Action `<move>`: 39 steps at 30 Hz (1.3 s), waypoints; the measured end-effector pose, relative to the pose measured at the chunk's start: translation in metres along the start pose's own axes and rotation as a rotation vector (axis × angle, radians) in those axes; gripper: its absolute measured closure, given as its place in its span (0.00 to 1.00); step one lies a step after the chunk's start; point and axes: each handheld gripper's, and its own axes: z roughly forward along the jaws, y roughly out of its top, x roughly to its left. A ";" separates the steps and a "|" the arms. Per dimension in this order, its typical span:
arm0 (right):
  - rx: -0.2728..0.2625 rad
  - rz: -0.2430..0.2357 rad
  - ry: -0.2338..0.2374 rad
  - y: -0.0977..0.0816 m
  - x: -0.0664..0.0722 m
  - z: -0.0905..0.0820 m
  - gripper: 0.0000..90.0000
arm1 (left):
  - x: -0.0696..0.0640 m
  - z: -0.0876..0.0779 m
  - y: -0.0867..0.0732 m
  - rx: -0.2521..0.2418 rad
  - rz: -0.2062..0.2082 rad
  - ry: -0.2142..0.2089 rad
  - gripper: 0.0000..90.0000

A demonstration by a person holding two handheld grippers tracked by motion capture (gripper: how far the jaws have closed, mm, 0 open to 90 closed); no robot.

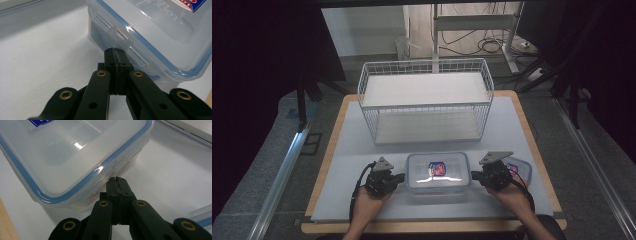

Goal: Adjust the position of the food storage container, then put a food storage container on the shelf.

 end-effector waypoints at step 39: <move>-0.083 -0.061 -0.092 -0.005 -0.026 -0.020 0.34 | 0.025 -0.035 -0.025 -0.054 0.092 0.162 0.16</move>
